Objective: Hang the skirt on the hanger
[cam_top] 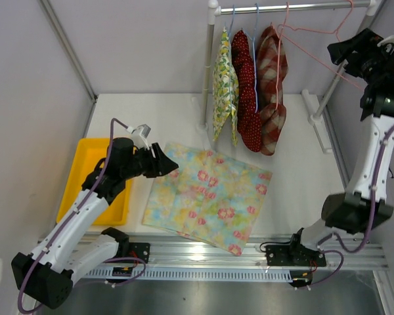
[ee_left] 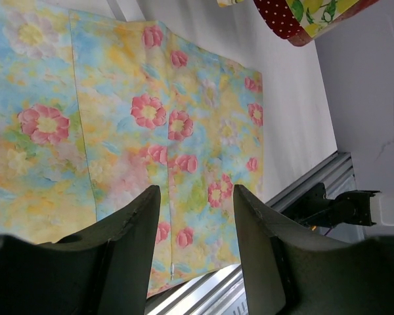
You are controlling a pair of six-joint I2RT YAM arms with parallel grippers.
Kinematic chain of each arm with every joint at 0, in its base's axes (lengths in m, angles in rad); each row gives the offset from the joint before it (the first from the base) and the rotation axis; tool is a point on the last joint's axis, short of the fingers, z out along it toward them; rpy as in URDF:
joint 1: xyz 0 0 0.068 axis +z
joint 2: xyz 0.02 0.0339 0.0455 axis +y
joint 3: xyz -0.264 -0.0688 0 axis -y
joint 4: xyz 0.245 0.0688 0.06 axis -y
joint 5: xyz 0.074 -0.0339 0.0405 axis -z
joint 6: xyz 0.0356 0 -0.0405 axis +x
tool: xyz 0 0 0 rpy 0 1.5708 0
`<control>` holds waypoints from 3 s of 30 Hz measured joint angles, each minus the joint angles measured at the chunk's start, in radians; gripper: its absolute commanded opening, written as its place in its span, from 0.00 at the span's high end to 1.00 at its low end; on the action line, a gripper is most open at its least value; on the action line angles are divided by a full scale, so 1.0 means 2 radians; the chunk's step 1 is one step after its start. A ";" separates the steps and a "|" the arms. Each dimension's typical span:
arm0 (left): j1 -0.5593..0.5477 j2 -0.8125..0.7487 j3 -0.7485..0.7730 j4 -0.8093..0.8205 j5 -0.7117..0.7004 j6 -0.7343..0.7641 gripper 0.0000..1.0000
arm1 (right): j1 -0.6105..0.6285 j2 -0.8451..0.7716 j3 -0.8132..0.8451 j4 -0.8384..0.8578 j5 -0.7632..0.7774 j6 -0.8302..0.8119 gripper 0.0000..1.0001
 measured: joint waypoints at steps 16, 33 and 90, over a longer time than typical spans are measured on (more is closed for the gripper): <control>-0.005 0.019 0.028 -0.008 0.014 0.033 0.46 | 0.013 0.137 0.109 0.072 -0.041 -0.054 0.10; -0.006 0.022 0.028 -0.014 0.014 0.038 0.46 | 0.023 0.170 0.136 0.107 -0.002 -0.113 0.09; -0.006 0.021 0.027 -0.026 0.006 0.046 0.47 | 0.044 0.268 0.190 0.149 0.057 -0.125 1.00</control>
